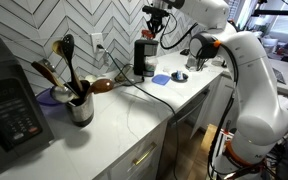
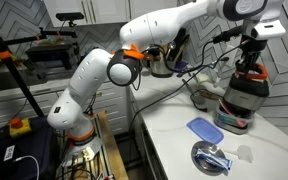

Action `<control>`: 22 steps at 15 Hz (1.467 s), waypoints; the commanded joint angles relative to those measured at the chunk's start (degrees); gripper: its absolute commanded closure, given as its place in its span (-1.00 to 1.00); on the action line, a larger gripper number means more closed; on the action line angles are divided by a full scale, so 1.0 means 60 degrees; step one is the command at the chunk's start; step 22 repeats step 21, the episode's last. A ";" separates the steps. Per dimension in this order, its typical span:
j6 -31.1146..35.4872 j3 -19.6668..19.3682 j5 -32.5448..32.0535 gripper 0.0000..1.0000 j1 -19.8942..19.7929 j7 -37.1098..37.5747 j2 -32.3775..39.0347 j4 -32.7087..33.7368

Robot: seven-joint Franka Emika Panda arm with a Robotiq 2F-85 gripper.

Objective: Place the orange cookie cutter on top of the coffee machine

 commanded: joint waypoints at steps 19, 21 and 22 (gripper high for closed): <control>0.0435 0.0870 0.0185 -1.00 -0.0777 -0.1070 -0.0804 0.0981; 0.0525 0.0688 -0.0082 -1.00 -0.0524 -0.0599 -0.0785 0.0776; 0.0525 0.0688 -0.0082 -1.00 -0.0524 -0.0599 -0.0785 0.0776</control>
